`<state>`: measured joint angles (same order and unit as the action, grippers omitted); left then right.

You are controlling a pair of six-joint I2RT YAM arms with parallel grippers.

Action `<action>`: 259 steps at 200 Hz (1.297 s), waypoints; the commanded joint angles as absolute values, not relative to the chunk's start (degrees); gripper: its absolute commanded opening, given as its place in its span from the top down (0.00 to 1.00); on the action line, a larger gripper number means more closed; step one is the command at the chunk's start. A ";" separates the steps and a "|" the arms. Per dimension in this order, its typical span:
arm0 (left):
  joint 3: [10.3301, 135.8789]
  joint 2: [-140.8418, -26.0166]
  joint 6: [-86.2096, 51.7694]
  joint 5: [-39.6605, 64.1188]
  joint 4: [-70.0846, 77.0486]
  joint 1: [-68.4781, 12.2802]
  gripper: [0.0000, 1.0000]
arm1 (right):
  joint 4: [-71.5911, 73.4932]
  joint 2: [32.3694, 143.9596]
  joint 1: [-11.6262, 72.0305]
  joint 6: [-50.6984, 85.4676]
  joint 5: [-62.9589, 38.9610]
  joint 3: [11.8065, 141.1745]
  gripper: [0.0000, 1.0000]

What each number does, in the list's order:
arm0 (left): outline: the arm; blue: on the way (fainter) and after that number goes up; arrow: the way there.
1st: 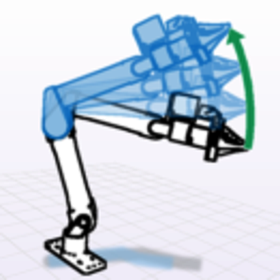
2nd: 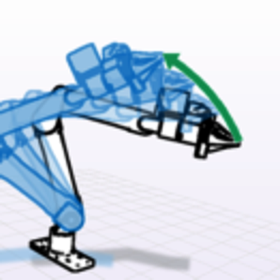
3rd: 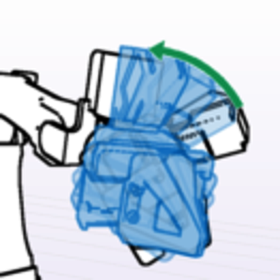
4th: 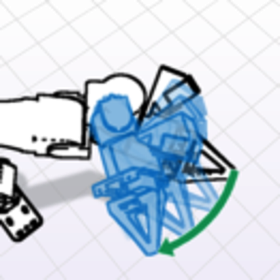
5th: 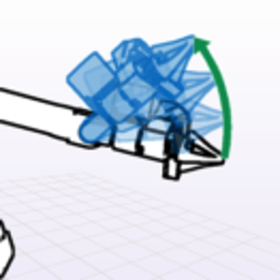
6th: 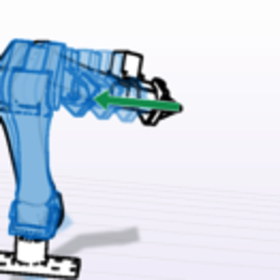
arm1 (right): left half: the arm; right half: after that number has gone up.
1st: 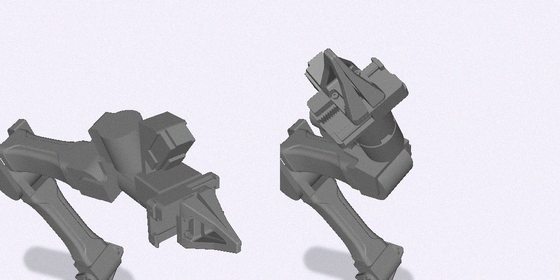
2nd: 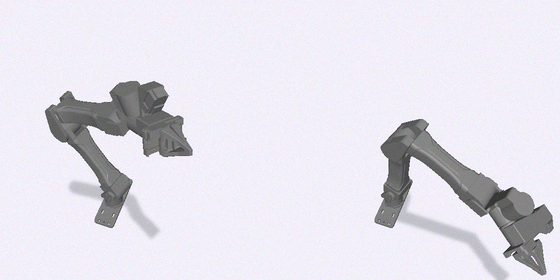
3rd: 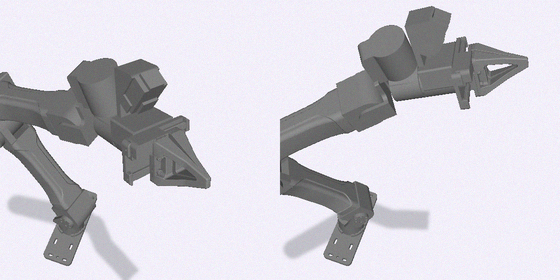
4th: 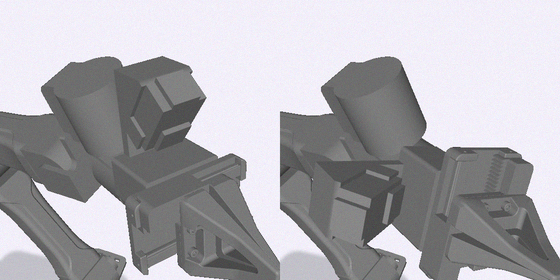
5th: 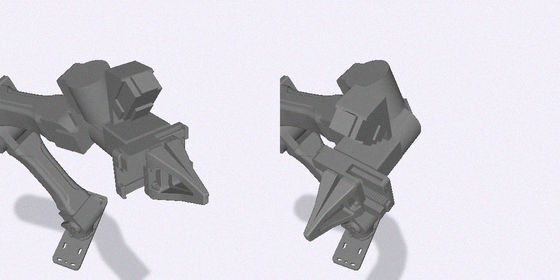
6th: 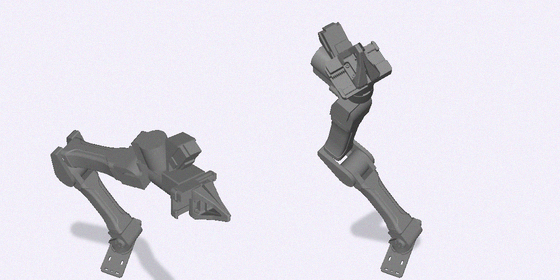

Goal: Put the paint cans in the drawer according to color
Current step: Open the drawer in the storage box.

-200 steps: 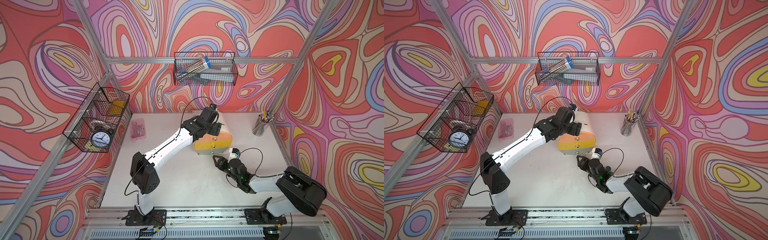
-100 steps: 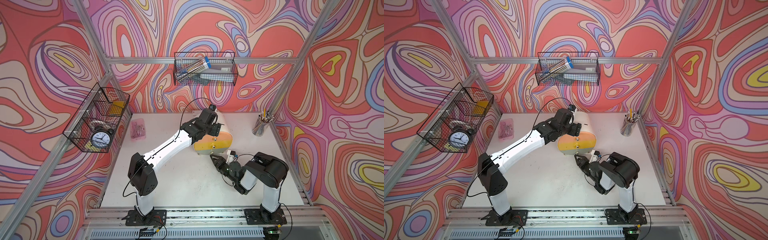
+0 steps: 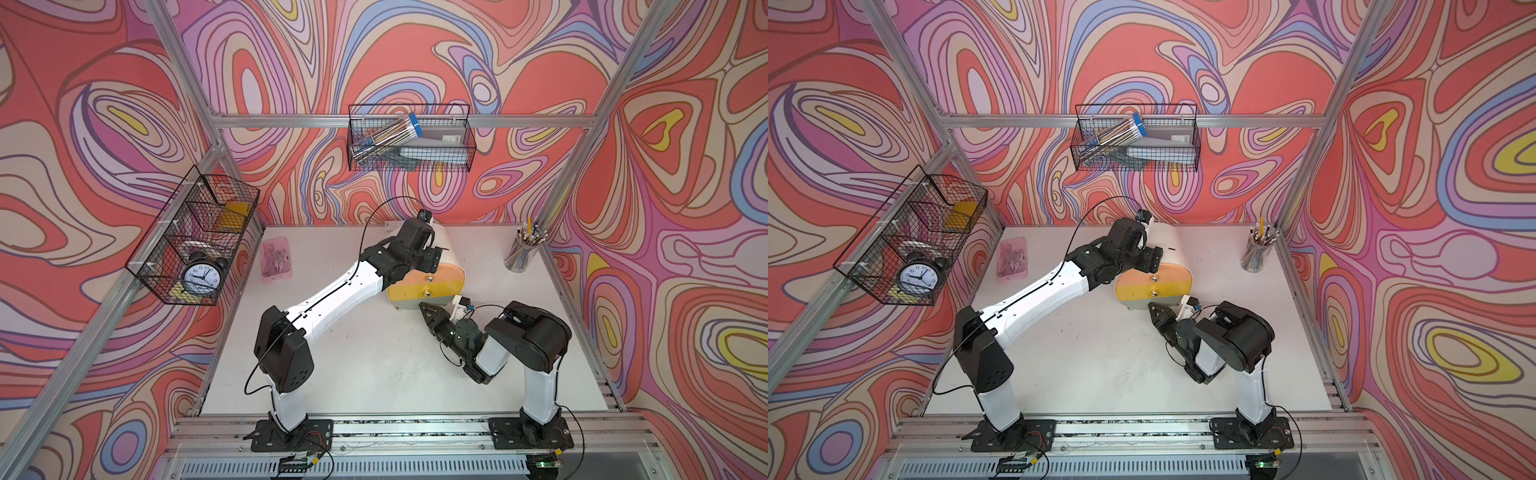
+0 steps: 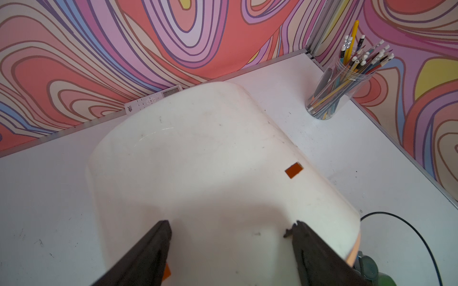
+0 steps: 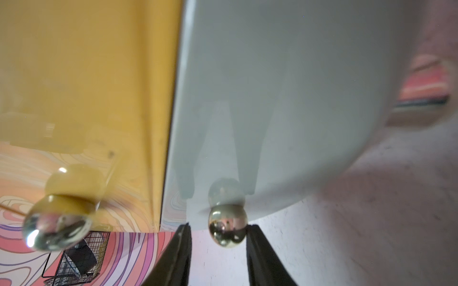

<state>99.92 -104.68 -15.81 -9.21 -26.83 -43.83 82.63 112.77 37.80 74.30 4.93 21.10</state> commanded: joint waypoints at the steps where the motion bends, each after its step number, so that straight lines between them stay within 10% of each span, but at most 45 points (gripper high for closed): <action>1: 94.79 -109.43 -15.82 -4.84 -41.50 -44.03 0.18 | 84.74 113.85 37.03 72.95 6.75 23.32 0.65; 51: 94.25 -109.03 -15.60 -4.88 -41.13 -44.06 0.18 | 85.05 114.40 37.03 71.89 7.85 24.12 0.80; 259: 96.18 -112.18 -16.28 -5.25 -41.31 -43.70 0.18 | 85.30 100.24 60.51 74.61 28.38 5.54 0.82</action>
